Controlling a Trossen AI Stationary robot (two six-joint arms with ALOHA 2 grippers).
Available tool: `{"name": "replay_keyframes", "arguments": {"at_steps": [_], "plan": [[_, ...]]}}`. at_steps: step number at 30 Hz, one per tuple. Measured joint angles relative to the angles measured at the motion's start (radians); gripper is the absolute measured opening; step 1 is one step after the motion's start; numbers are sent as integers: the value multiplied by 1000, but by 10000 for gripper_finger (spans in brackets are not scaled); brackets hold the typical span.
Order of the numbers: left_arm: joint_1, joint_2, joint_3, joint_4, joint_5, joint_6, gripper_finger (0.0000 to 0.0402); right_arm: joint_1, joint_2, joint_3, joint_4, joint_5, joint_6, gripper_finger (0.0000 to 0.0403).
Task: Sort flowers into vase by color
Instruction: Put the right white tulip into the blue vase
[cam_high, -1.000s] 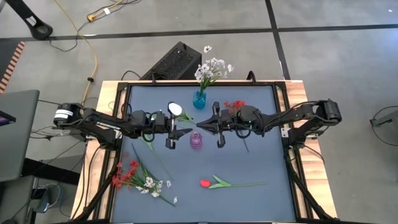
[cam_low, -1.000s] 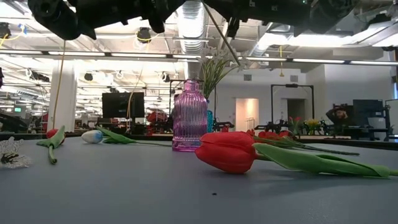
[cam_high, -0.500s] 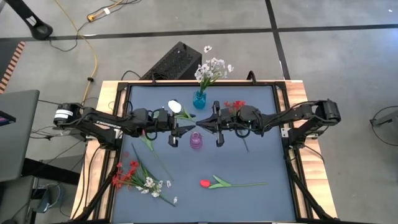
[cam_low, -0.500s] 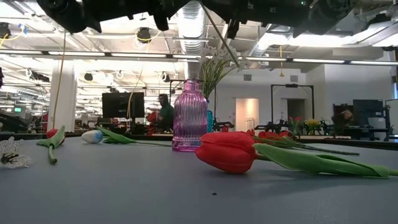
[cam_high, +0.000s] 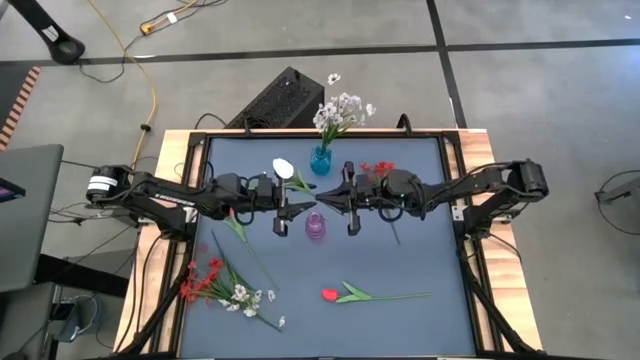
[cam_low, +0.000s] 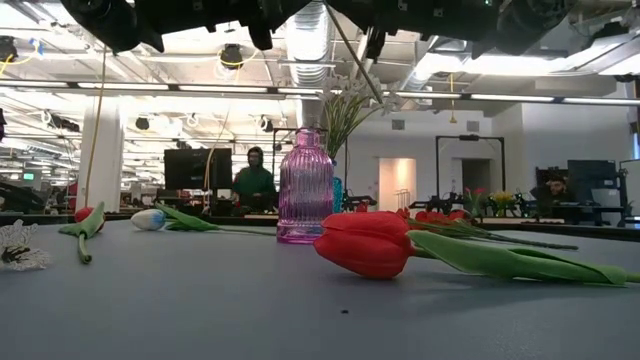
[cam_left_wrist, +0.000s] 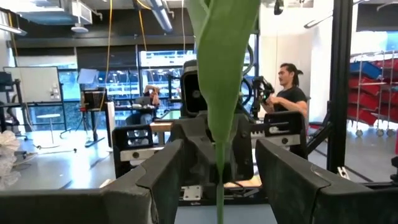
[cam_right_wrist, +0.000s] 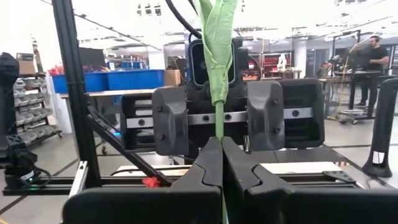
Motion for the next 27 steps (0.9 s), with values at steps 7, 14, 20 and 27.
{"name": "replay_keyframes", "arguments": {"at_steps": [7, 14, 20, 27], "plan": [[0, 0, 0, -12, 0, 4, 190, 1, 0, 0, -4, 0, -40, 20], [0, 0, 0, -4, 0, 16, 190, 1, 0, 0, -27, -1, -43, 20], [0, 0, 0, 2, 6, 16, 187, 1, 0, 0, -25, -1, -50, 20], [0, 0, 0, 2, 27, 35, 120, 1, 0, 0, -25, -1, -51, 20]]}}
